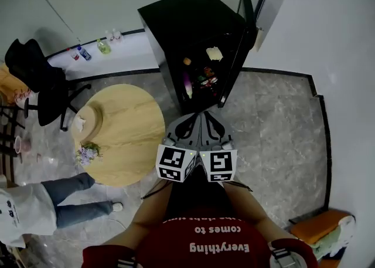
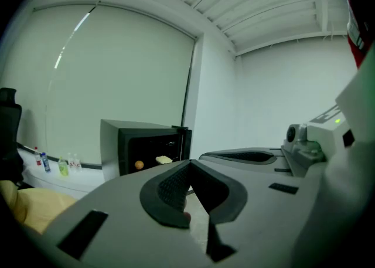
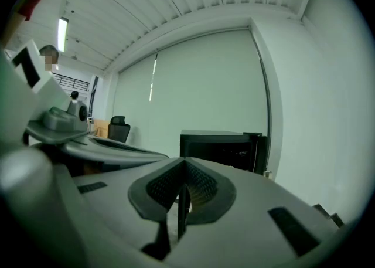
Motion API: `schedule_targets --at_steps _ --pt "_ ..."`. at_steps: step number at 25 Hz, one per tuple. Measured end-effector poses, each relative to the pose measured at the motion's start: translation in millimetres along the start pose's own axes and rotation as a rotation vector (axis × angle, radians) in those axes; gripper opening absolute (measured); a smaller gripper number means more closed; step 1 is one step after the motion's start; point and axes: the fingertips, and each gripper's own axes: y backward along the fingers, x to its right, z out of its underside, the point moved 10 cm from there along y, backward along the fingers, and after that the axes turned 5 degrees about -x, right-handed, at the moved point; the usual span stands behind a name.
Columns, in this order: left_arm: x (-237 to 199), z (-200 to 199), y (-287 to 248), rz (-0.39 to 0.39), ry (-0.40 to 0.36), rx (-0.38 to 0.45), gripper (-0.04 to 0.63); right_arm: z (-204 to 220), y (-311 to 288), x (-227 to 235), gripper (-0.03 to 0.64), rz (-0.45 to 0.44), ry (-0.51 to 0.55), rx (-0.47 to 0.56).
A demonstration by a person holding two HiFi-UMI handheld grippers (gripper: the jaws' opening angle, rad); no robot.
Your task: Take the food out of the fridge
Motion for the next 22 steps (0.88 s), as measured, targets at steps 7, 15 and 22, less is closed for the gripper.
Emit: schedule_targets --at_steps 7,15,22 --pt "-32.3 18.0 1.3 -0.179 0.030 -0.096 0.002 13.9 -46.6 -17.7 0.011 -0.174 -0.008 -0.054" --pt "-58.4 40.5 -7.3 -0.224 0.002 -0.177 0.002 60.3 -128.5 -18.8 0.012 -0.237 -0.016 -0.167" --pt "-73.6 77.7 -27.6 -0.191 0.013 -0.271 0.002 134.1 -207.7 -2.9 0.146 -0.194 -0.025 -0.364"
